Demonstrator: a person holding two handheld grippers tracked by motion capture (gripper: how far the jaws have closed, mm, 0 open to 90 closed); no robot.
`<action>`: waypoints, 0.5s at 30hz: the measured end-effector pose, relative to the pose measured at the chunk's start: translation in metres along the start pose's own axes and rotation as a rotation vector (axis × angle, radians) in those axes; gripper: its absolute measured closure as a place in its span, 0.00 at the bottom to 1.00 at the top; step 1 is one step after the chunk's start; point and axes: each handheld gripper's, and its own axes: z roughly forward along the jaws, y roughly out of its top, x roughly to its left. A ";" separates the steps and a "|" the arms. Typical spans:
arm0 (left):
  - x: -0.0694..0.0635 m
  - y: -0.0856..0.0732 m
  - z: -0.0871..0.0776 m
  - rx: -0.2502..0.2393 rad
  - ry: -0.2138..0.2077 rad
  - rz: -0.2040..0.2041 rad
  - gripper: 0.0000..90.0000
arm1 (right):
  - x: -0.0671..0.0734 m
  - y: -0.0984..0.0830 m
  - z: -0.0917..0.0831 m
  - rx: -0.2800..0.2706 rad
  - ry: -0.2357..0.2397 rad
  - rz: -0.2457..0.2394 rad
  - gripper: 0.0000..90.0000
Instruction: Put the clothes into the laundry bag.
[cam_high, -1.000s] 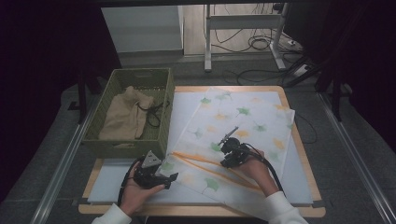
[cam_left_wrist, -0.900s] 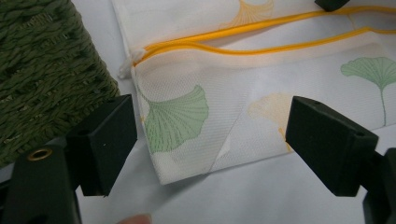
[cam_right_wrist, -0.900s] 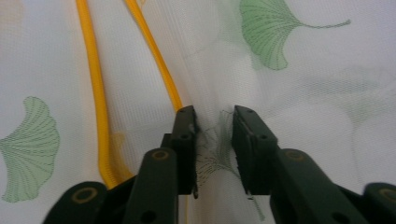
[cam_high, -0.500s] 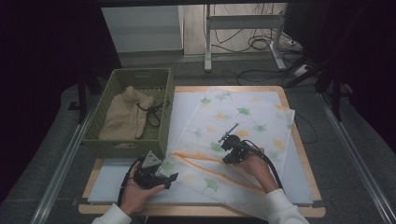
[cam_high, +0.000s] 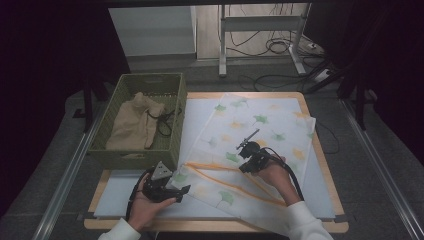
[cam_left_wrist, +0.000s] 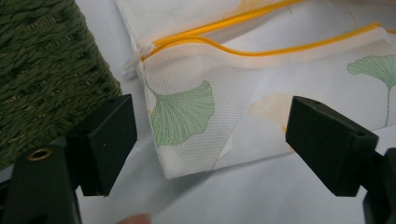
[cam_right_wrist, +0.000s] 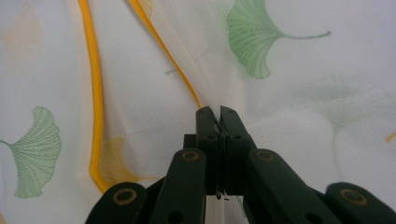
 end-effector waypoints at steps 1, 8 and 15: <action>0.000 0.000 0.000 0.000 0.000 0.000 0.18 | 0.000 0.000 -0.001 -0.005 0.001 -0.001 0.97; 0.000 0.000 -0.001 -0.004 0.001 -0.003 0.18 | 0.001 0.001 -0.012 -0.031 -0.002 -0.006 0.97; 0.000 0.000 -0.002 -0.007 0.004 -0.001 0.18 | -0.002 0.002 -0.023 -0.057 0.010 -0.007 0.97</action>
